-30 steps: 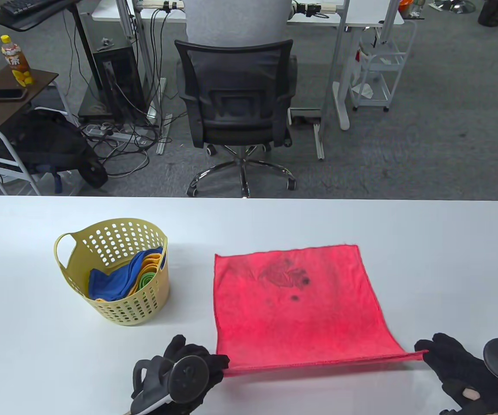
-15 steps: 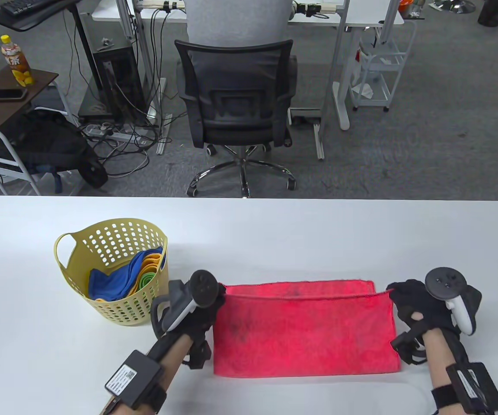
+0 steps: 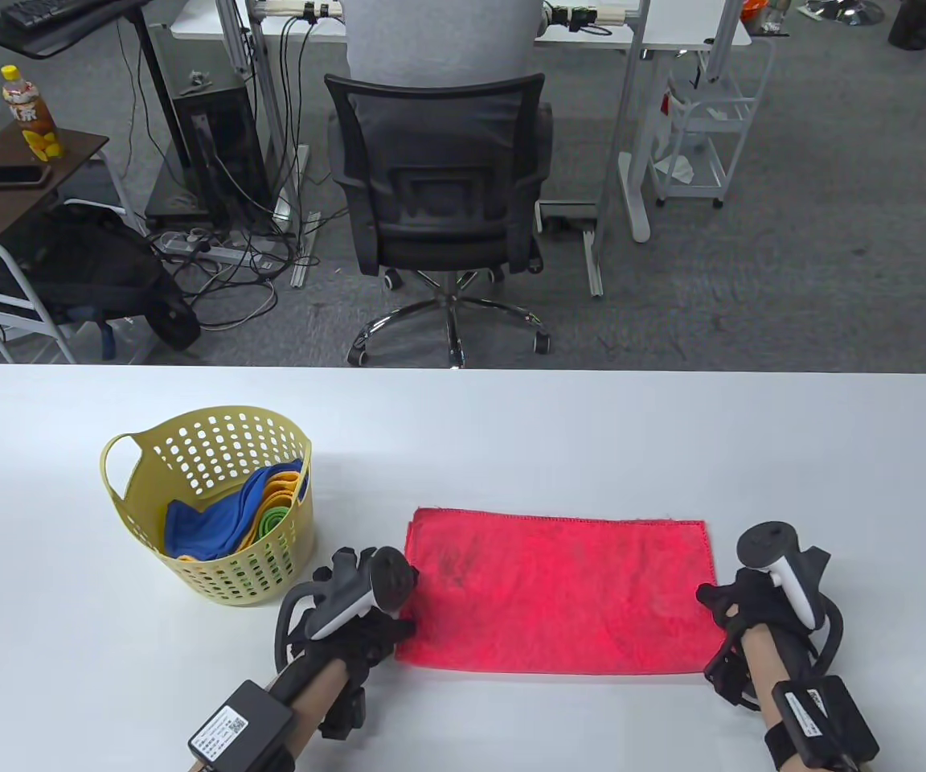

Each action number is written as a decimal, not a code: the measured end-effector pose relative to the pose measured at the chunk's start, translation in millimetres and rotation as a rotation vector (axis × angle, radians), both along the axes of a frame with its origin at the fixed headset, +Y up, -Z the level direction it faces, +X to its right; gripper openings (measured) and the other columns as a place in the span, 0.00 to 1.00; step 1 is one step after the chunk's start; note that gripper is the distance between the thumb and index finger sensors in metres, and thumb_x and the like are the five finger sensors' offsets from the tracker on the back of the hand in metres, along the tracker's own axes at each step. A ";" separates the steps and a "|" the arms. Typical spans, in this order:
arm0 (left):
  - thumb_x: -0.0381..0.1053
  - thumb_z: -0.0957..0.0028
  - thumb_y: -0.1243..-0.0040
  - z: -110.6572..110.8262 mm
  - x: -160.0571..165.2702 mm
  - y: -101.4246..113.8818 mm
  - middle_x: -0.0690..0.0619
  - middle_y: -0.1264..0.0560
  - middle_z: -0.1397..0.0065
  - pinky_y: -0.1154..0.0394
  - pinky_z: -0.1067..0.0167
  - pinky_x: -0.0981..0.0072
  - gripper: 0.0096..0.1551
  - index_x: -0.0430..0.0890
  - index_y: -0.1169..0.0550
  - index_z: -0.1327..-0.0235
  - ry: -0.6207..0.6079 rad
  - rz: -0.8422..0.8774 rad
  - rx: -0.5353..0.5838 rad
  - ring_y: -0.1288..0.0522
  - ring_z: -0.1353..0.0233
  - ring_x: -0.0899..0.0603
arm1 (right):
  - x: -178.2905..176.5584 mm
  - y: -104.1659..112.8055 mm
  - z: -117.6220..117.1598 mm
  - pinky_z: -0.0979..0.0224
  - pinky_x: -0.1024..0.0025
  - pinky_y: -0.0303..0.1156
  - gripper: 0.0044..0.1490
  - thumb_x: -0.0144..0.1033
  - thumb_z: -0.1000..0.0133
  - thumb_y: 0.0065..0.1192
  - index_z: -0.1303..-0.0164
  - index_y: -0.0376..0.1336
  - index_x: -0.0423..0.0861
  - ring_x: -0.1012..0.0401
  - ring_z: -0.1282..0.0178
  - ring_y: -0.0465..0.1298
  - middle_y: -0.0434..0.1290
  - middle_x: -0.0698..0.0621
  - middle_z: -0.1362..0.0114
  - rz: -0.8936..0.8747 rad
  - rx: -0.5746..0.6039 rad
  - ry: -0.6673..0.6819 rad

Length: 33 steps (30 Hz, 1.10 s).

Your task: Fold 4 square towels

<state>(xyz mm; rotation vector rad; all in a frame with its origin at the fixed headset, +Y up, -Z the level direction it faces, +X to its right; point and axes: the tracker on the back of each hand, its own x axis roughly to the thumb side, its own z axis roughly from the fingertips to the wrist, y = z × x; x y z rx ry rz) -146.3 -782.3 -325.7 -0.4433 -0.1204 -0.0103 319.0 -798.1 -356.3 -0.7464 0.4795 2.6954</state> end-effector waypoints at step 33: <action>0.69 0.48 0.43 21.8 -53.1 26.8 0.43 0.50 0.10 0.50 0.17 0.33 0.47 0.60 0.40 0.14 0.072 0.415 0.123 0.51 0.12 0.29 | -257.0 56.6 4.4 0.39 0.39 0.74 0.42 0.43 0.41 0.62 0.22 0.57 0.33 0.46 0.45 0.82 0.67 0.25 0.25 -0.365 0.085 0.532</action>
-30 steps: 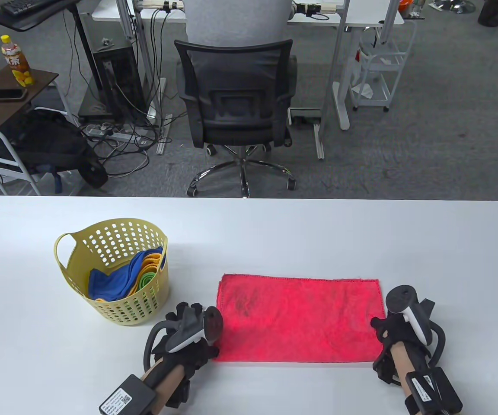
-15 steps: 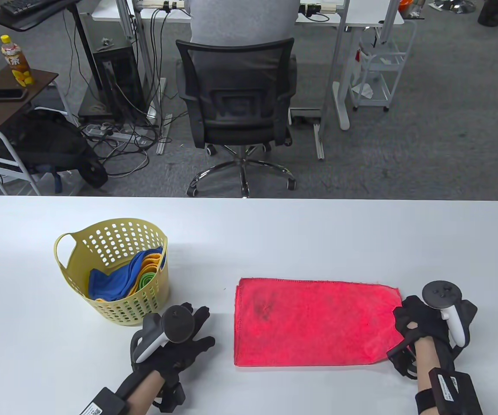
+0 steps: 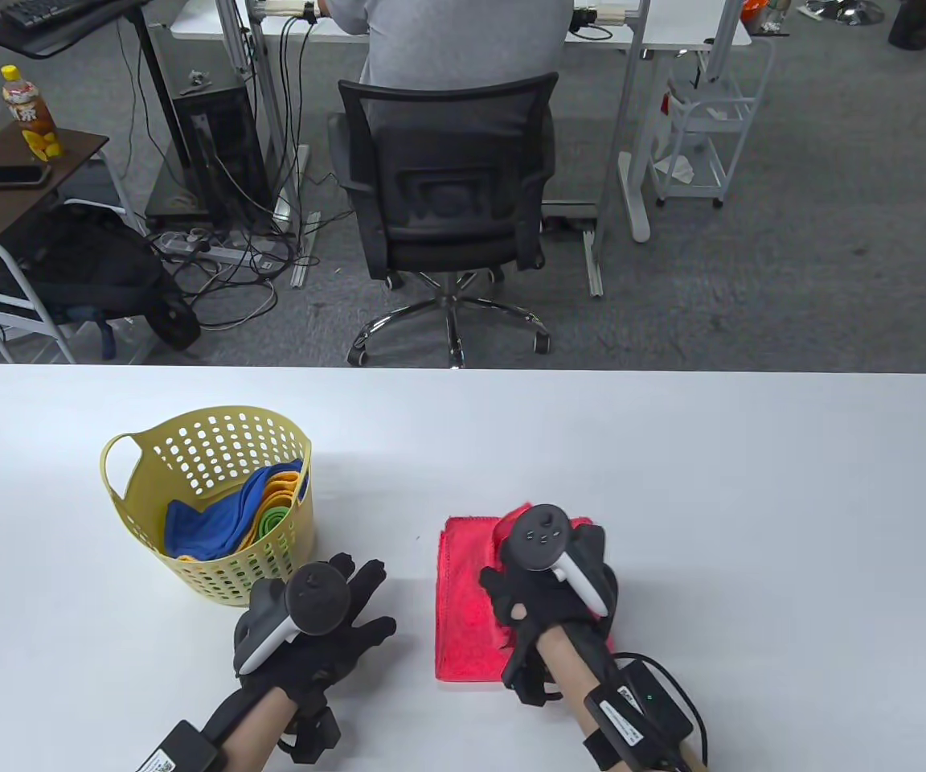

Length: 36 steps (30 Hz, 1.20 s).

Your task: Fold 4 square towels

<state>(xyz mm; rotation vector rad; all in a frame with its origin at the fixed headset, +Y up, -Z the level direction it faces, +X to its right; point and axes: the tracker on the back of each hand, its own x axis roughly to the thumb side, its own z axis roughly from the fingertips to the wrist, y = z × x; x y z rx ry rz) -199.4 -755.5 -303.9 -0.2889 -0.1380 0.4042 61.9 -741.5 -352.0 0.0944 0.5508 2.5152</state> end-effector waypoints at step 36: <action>0.69 0.48 0.44 1.4 11.7 -26.9 0.43 0.49 0.10 0.50 0.17 0.33 0.45 0.61 0.39 0.15 -0.030 -0.114 -0.037 0.51 0.12 0.29 | 42.4 -60.3 -19.3 0.42 0.12 0.43 0.63 0.54 0.51 0.72 0.19 0.35 0.56 0.27 0.25 0.29 0.26 0.31 0.17 0.328 -0.212 0.190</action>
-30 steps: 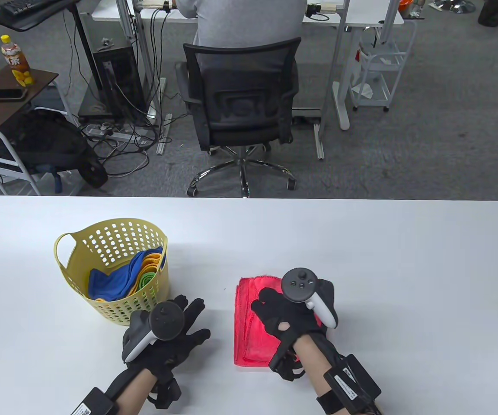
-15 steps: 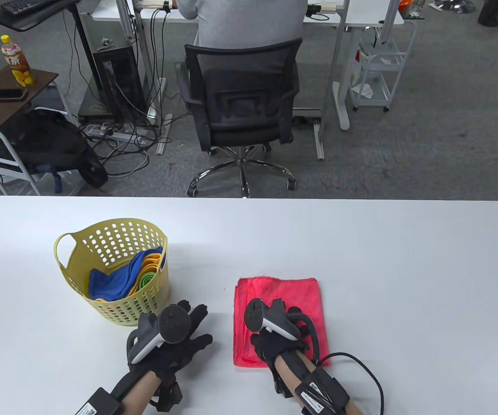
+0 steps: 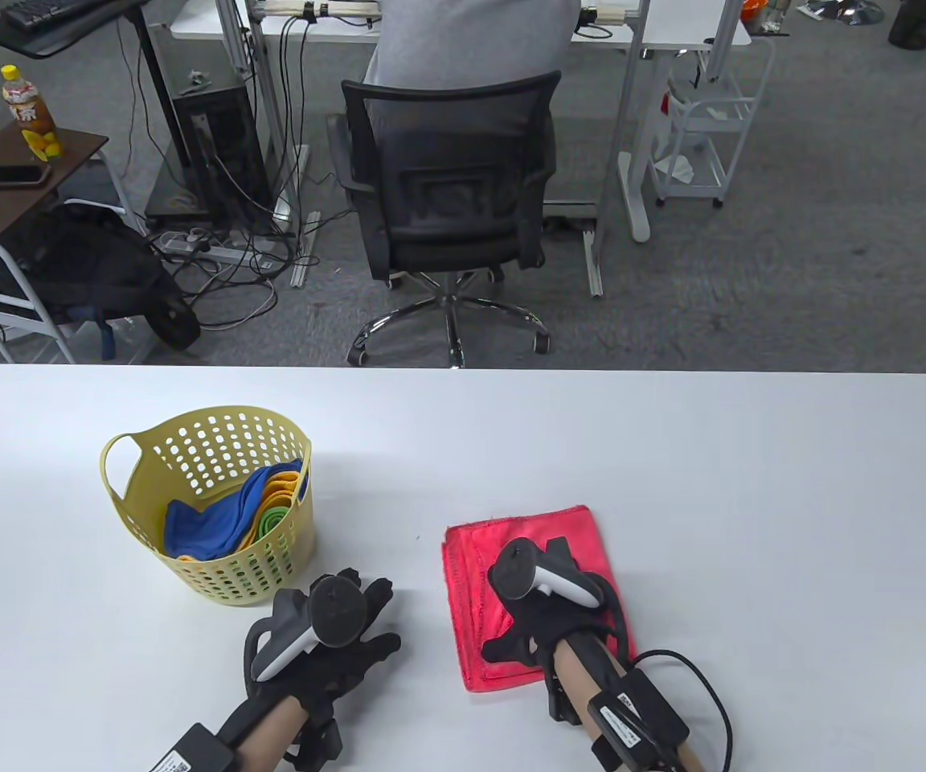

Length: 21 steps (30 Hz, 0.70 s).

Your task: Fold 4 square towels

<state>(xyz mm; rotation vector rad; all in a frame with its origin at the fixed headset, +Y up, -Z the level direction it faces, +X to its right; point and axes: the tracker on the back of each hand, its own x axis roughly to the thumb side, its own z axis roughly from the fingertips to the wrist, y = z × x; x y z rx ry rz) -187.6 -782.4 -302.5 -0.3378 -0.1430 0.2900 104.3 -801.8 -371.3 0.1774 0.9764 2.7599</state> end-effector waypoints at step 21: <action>0.69 0.48 0.44 -2.1 -5.7 0.1 0.43 0.49 0.10 0.51 0.17 0.33 0.45 0.62 0.39 0.15 0.013 0.025 -0.011 0.51 0.12 0.29 | 275.9 0.8 13.8 0.32 0.26 0.24 0.51 0.23 0.47 0.76 0.21 0.48 0.56 0.42 0.22 0.24 0.28 0.45 0.15 -0.268 -0.021 -0.700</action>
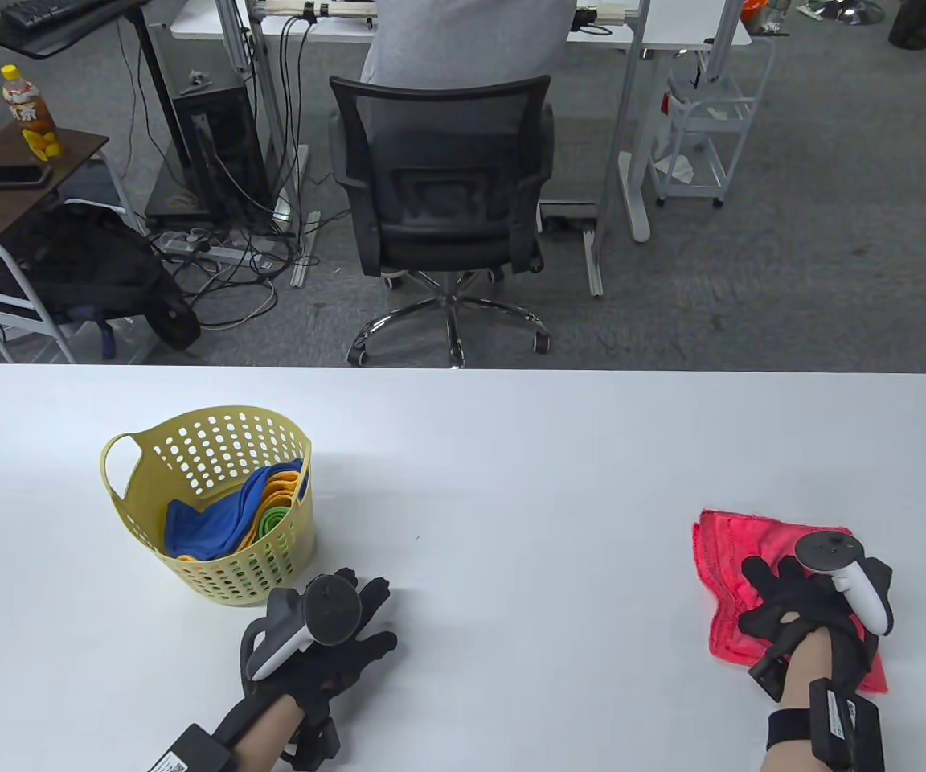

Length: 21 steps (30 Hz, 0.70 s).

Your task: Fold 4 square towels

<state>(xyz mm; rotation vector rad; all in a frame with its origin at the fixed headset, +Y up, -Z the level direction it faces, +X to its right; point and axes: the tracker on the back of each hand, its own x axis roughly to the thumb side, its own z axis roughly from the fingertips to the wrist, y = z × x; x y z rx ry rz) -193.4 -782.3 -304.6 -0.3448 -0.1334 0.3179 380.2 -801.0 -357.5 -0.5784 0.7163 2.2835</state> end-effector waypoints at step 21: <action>0.69 0.49 0.43 4.1 7.0 1.8 0.42 0.50 0.10 0.51 0.17 0.33 0.46 0.62 0.39 0.15 -0.032 -0.022 0.007 0.51 0.12 0.29 | 6.6 2.4 0.9 0.31 0.29 0.22 0.49 0.24 0.46 0.75 0.20 0.49 0.56 0.45 0.21 0.23 0.29 0.47 0.15 -0.029 0.025 -0.012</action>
